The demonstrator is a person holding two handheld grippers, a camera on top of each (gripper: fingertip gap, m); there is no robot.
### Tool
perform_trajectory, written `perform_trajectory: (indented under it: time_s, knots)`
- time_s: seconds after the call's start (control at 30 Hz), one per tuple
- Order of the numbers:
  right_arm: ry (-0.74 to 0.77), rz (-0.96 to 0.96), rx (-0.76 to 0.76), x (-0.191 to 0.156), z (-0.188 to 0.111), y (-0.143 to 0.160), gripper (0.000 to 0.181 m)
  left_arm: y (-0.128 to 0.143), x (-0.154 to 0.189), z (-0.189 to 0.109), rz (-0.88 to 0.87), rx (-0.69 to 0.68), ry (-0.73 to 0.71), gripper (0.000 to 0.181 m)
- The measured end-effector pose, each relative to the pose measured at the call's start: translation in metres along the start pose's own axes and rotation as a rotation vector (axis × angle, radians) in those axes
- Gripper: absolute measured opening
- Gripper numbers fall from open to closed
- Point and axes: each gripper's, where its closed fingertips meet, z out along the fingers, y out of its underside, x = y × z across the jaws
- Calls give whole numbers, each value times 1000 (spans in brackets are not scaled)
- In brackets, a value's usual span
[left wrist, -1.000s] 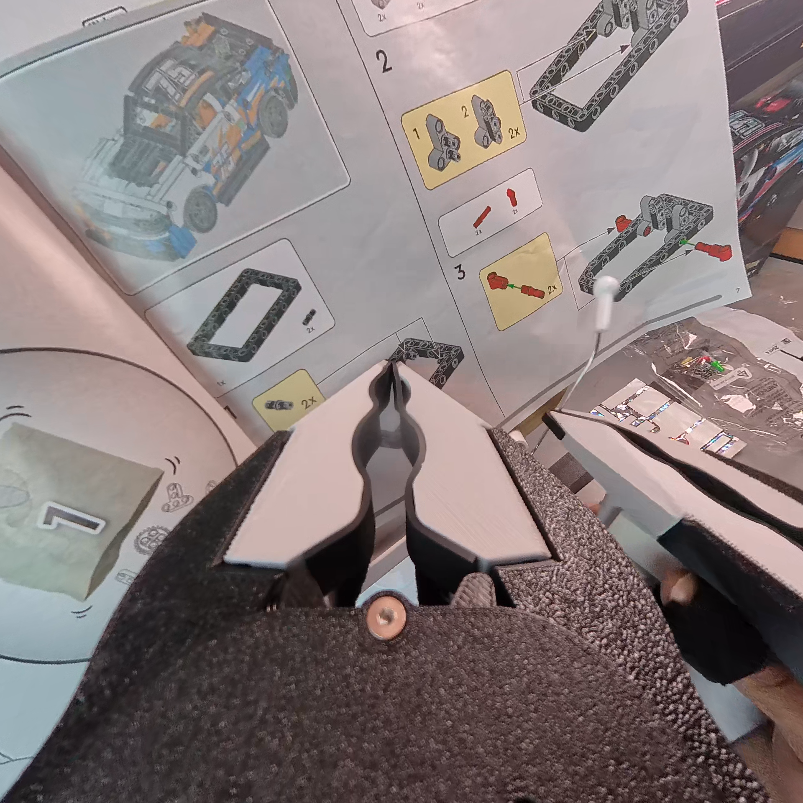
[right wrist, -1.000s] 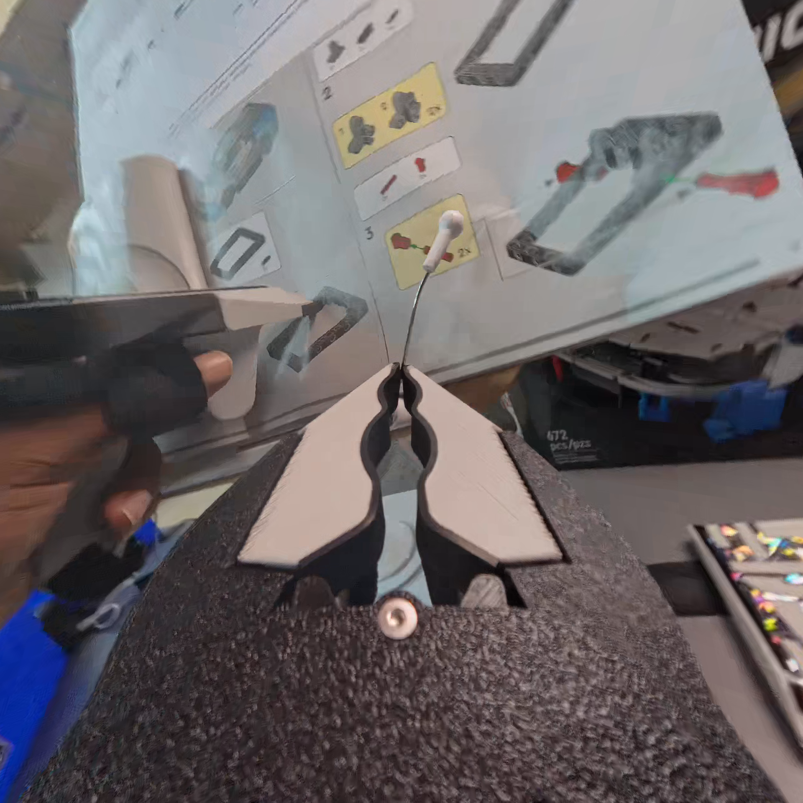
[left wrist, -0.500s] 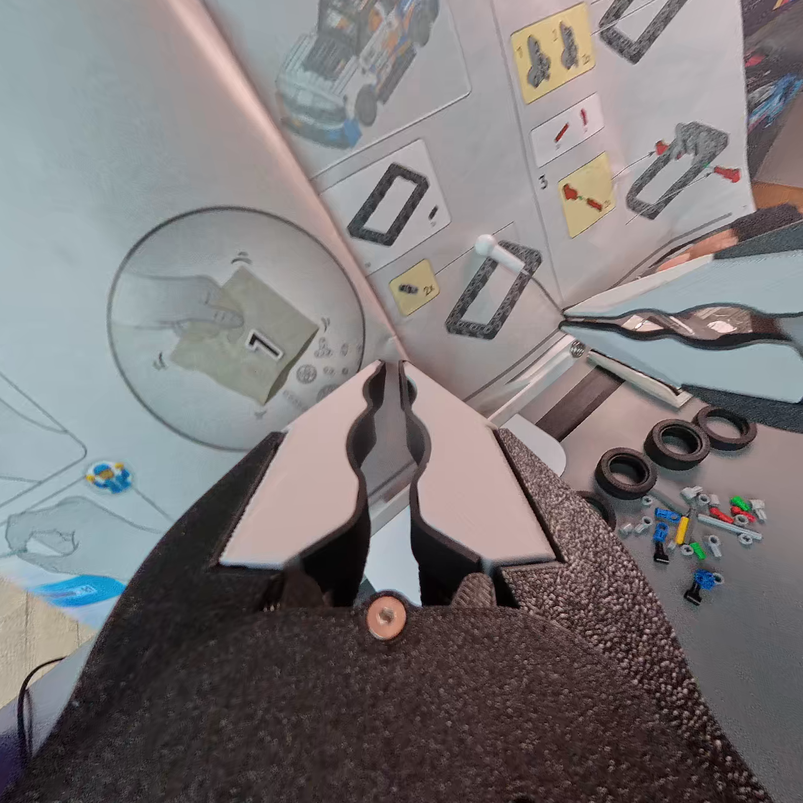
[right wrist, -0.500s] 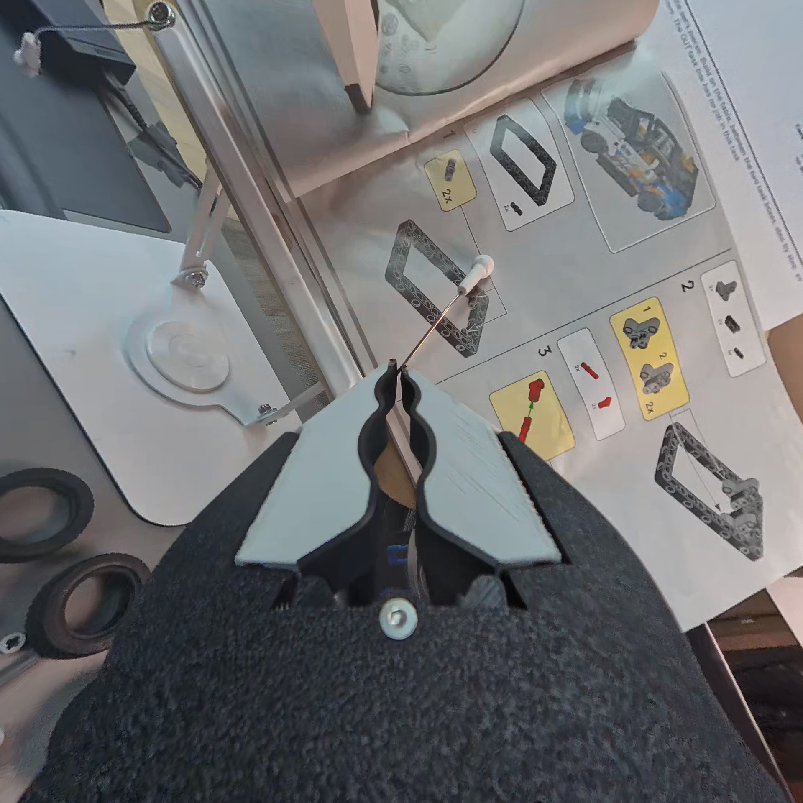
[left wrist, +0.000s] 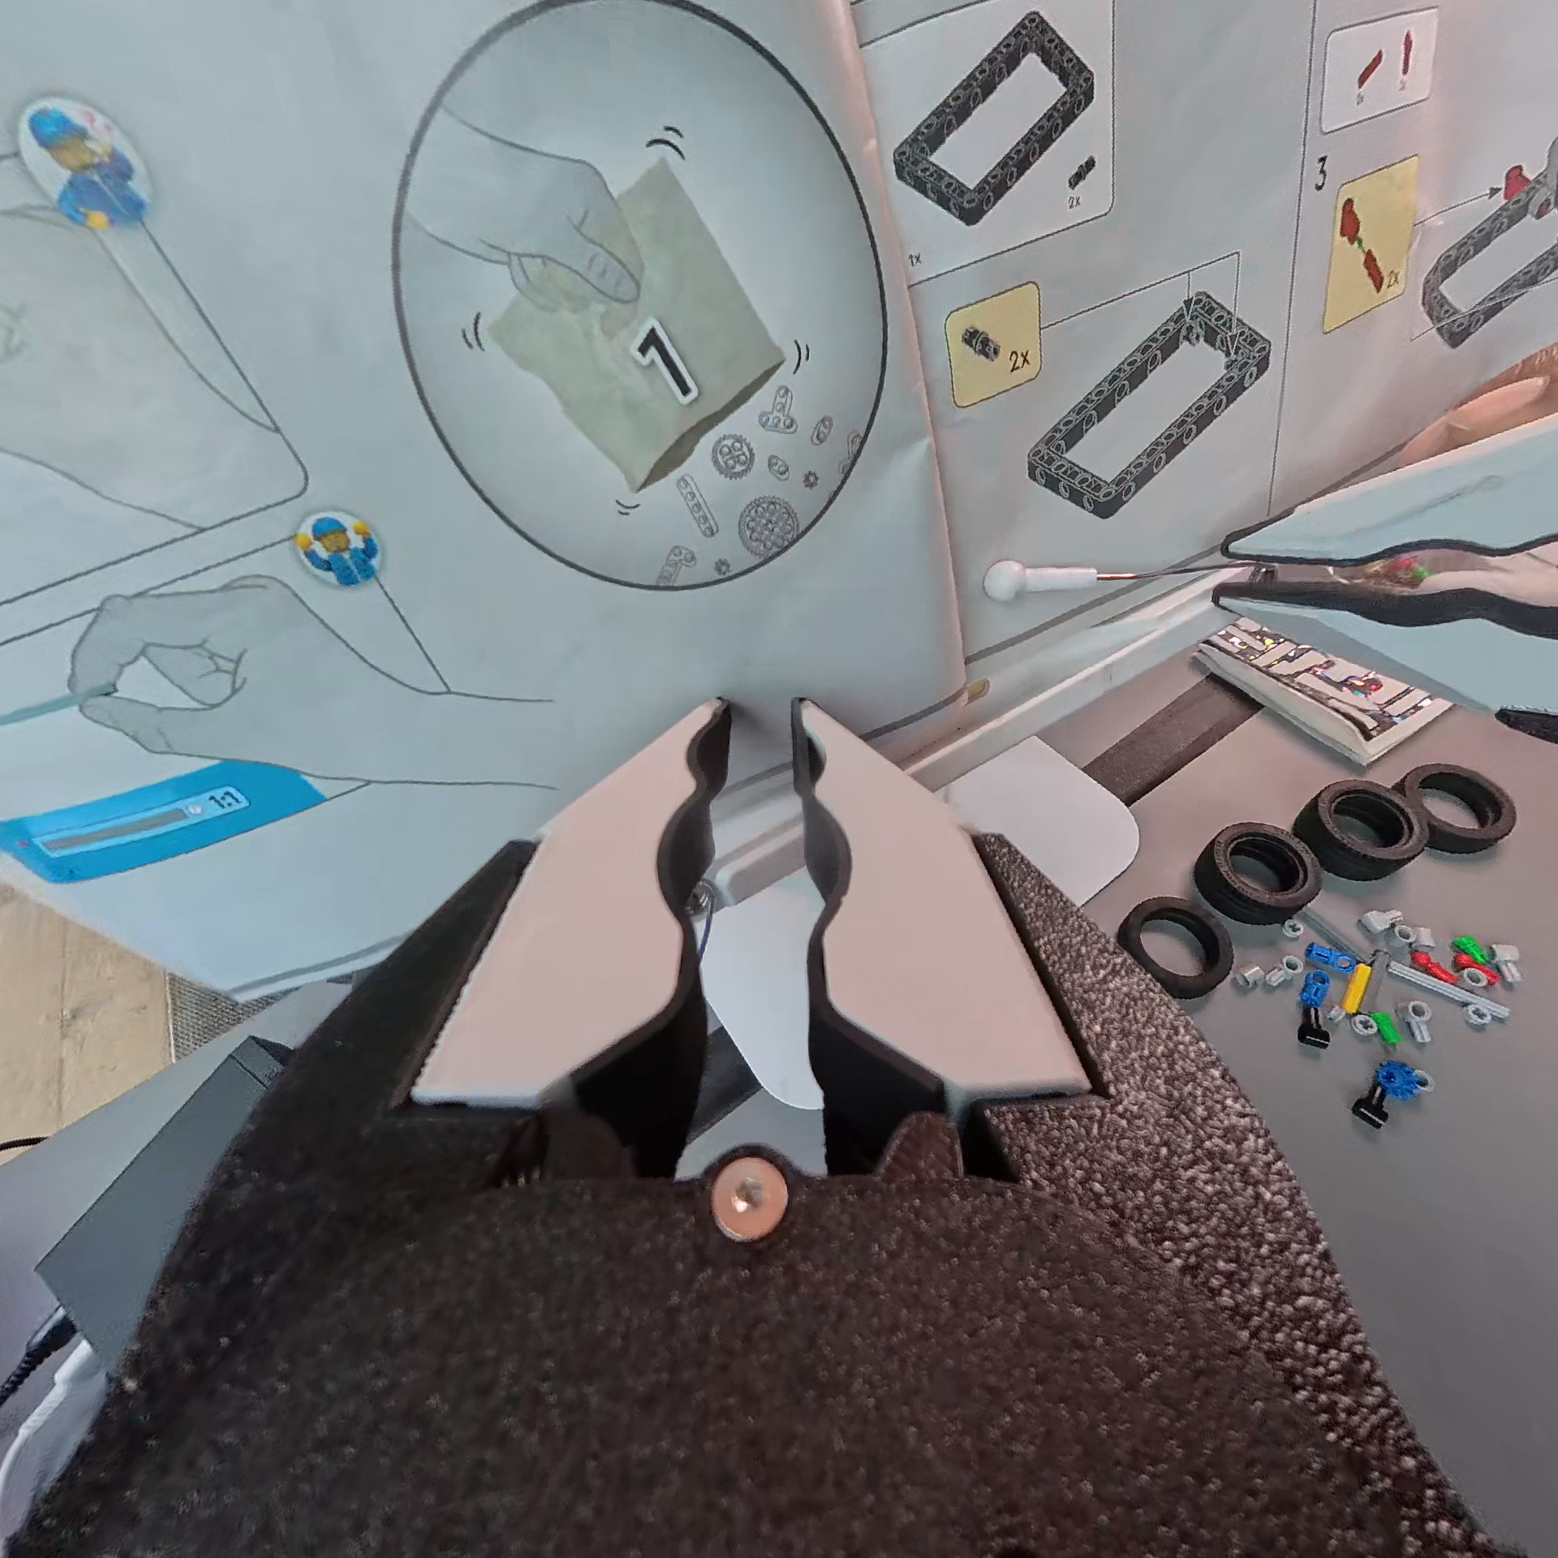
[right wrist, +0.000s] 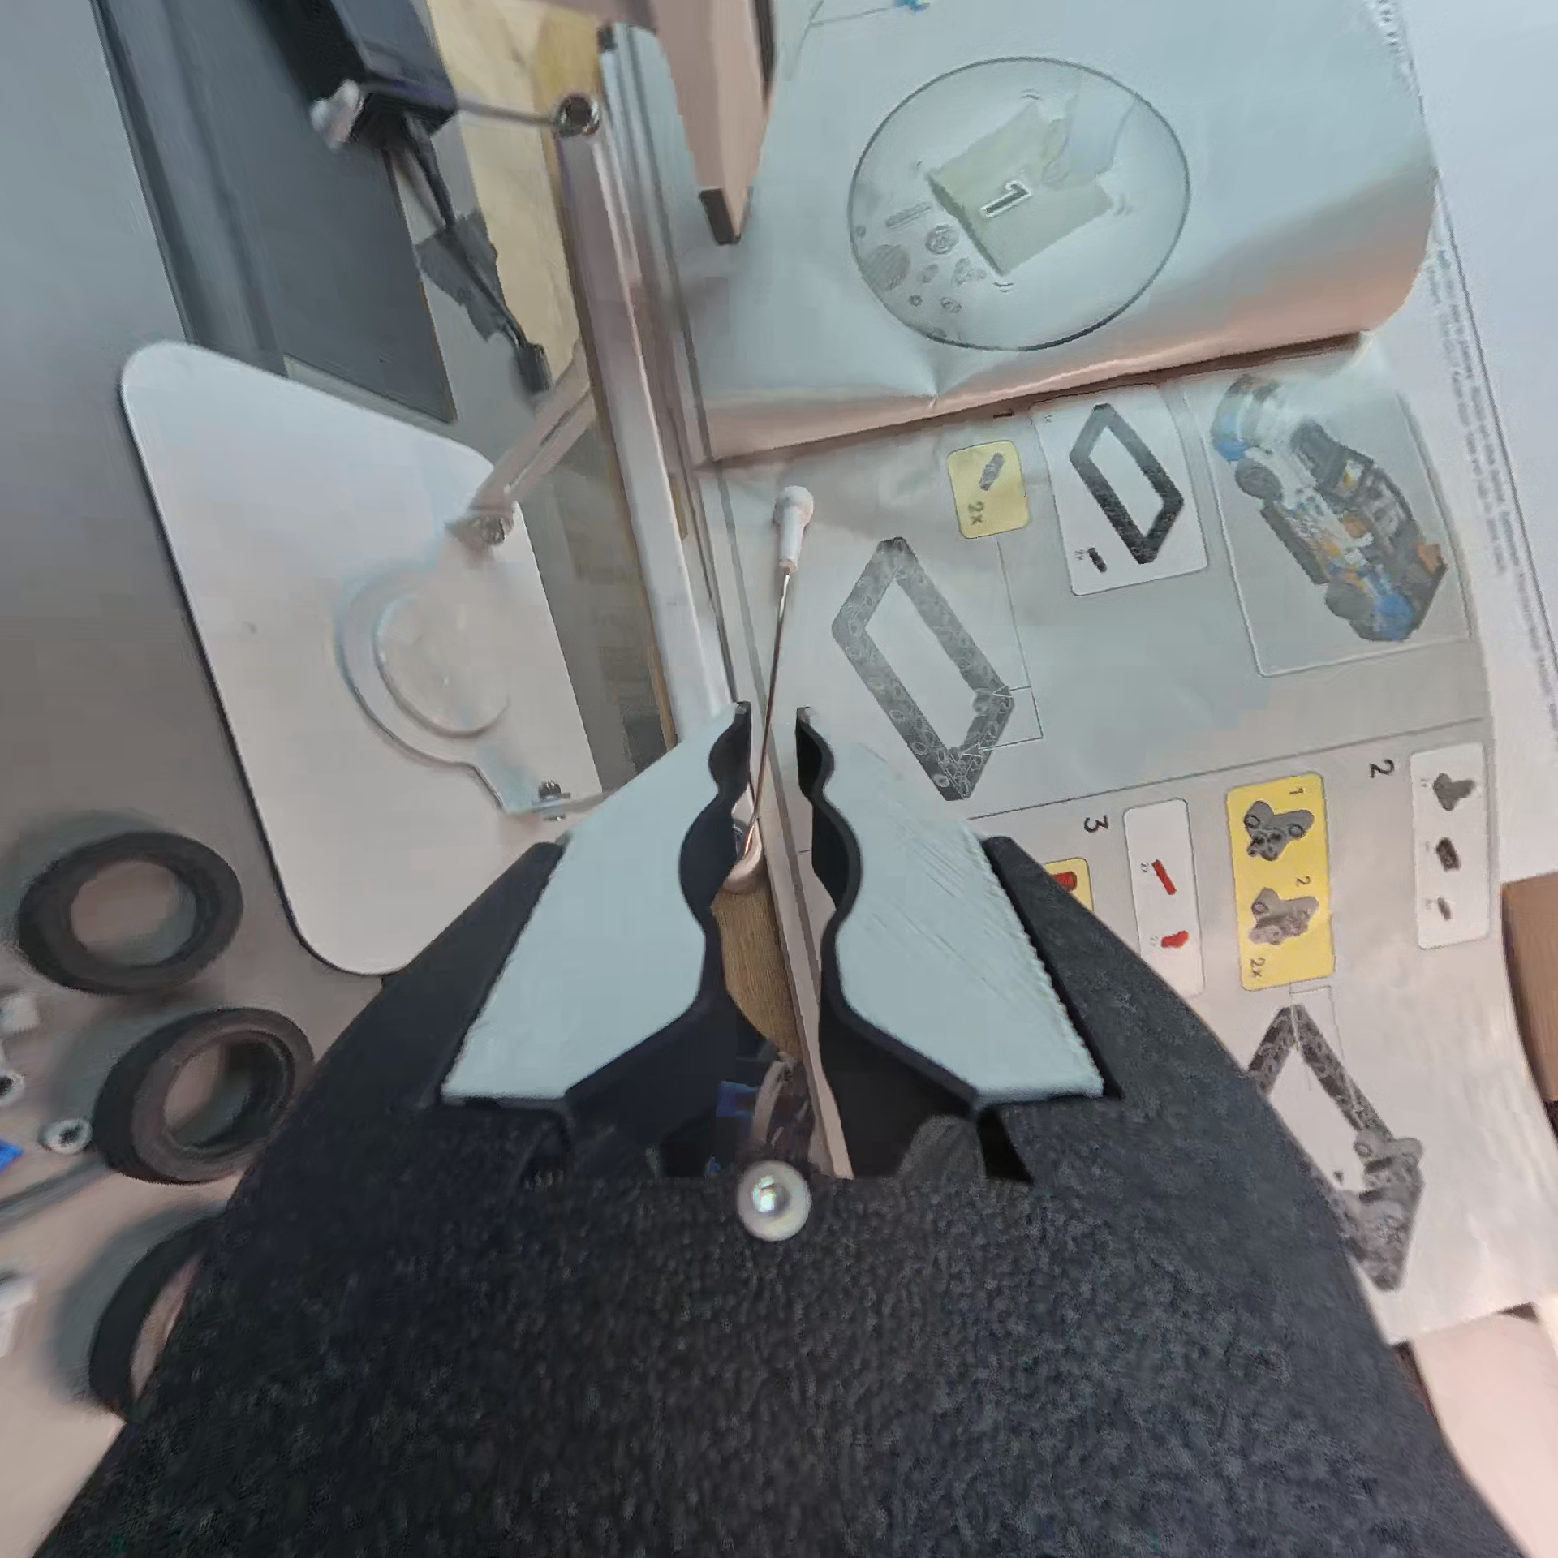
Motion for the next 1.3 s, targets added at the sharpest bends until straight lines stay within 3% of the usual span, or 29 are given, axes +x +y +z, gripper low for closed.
perform_trajectory:
  time_s: [0.03,0.1,0.2,0.3,0.43,0.6,0.73,0.83,0.9,0.97,1.1,1.3]
  knots:
    - [14,101,20,7,-4,-5,13,0,0,-7,-44,24,3,18]
    - [93,298,26,30,-8,-4,15,2,6,-24,-192,96,32,21]
    - [141,487,-93,45,0,30,18,18,23,-40,-489,188,125,27]
    - [198,496,-47,52,5,36,7,49,47,-39,-677,183,208,32]
    - [202,496,-47,49,8,34,16,82,60,-21,-873,168,253,41]
    - [188,514,-111,54,9,38,6,79,27,-8,-1224,379,295,58]
    - [159,554,-134,58,13,42,3,79,-5,-7,-1382,529,281,60]
    - [162,571,-165,59,15,42,13,80,-25,-12,-1447,629,288,55]
    - [178,542,-128,60,13,23,17,83,-36,-13,-1481,655,278,48]
    - [164,496,-24,55,13,-17,17,83,-44,-13,-1494,671,280,31]
    - [41,422,61,27,39,-73,26,73,-53,-25,-1479,751,250,15]
    - [67,243,-43,19,87,-85,21,67,-53,-34,-1476,774,205,12]
